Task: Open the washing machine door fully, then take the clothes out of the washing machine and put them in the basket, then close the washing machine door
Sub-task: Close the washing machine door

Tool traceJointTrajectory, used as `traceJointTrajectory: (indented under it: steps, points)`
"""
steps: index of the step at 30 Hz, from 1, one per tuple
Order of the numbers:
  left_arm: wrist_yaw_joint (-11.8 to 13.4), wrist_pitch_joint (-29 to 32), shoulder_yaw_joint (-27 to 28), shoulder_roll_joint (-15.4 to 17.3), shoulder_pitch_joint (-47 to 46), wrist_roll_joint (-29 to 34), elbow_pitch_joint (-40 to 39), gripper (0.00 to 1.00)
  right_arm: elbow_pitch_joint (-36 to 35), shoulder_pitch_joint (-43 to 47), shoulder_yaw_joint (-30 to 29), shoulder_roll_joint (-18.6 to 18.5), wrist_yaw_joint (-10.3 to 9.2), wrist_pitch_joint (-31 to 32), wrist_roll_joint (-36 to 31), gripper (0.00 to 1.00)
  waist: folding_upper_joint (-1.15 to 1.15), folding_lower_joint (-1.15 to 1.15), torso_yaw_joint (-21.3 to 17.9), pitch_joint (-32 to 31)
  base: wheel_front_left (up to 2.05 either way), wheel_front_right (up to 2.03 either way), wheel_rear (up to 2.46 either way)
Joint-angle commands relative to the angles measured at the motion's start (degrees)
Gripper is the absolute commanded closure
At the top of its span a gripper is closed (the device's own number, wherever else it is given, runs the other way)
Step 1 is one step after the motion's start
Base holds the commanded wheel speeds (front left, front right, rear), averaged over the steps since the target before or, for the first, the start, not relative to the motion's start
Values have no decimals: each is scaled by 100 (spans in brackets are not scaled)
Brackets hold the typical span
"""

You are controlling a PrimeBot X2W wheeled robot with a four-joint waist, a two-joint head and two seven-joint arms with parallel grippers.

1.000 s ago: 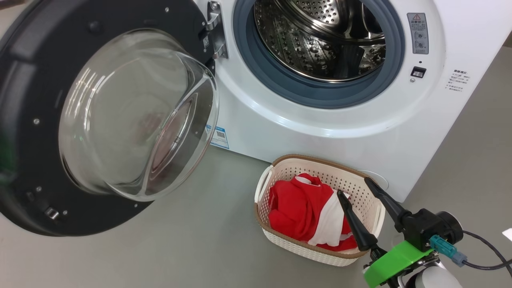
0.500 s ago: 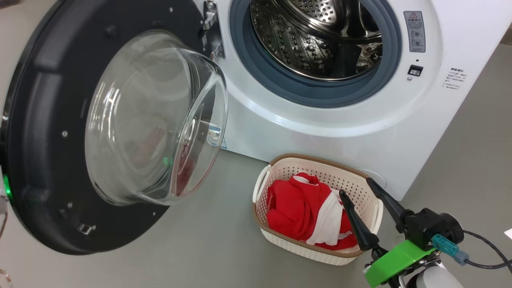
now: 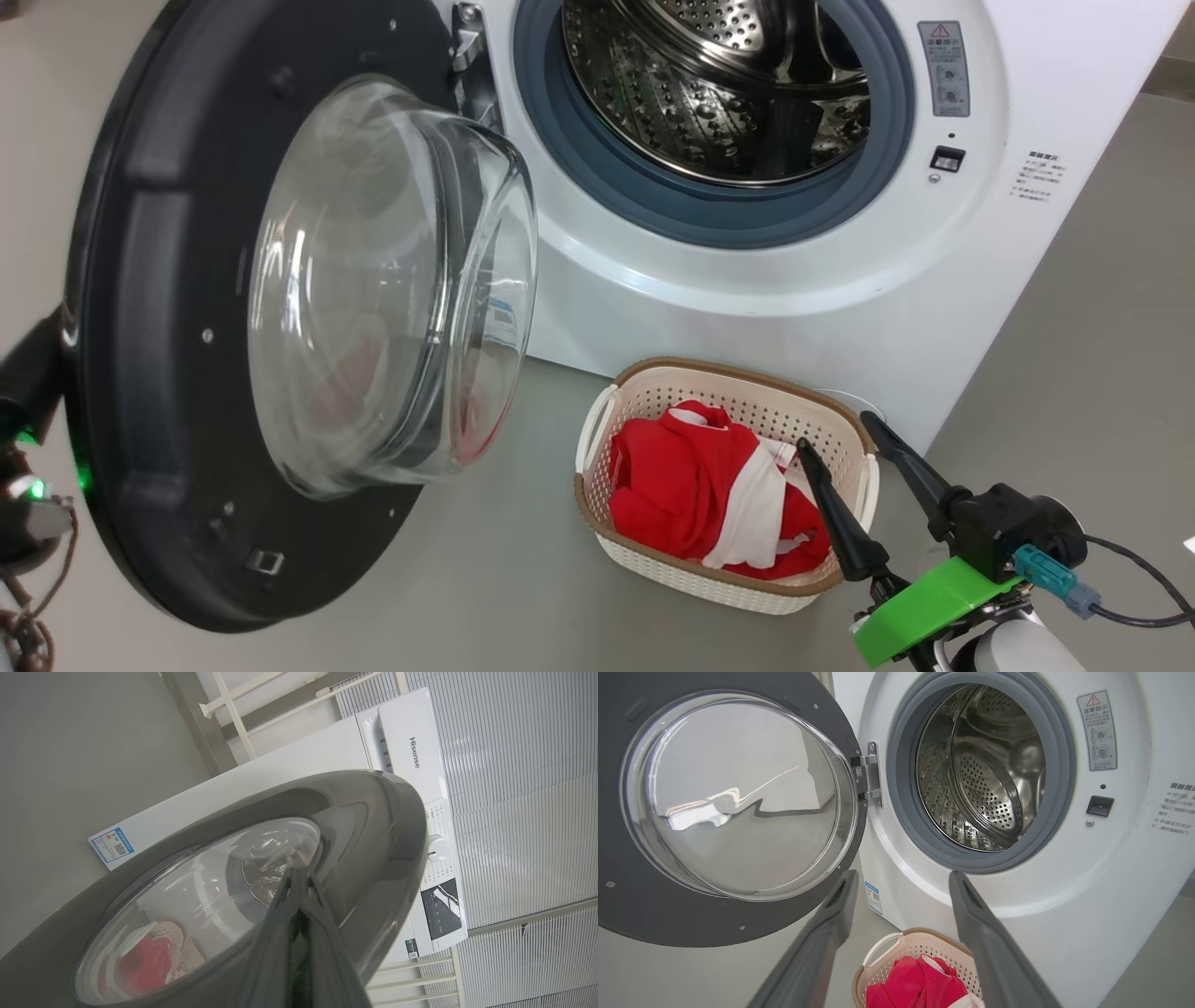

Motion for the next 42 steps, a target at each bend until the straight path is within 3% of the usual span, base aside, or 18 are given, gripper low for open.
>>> traceJointTrajectory:
  steps: [1, 12, 26, 42]
  points:
    - [74, 113, 13, 56, 143, -71, -418, 100, -147, -156, 99, -2, 26, -52, -32, 0, 0, 0, -52, 18, 0, 0, 0]
    - [343, 153, -346, -224, 789, -365, -1607, 100, -215, -172, 95, 29, 26, -53, -47, 0, 0, 0, -357, 51, 0, 0, 0]
    - [471, -280, -1001, -254, 1423, -995, -2445, 100, -280, -213, 18, 70, 26, -53, -70, 0, 0, 0, -832, 158, 0, 0, 0]
    - [391, -550, -1508, -255, 1827, -1259, -2913, 100, -294, -226, -13, 117, 26, -53, -69, 0, 0, 0, -1344, 180, 0, 0, 0]
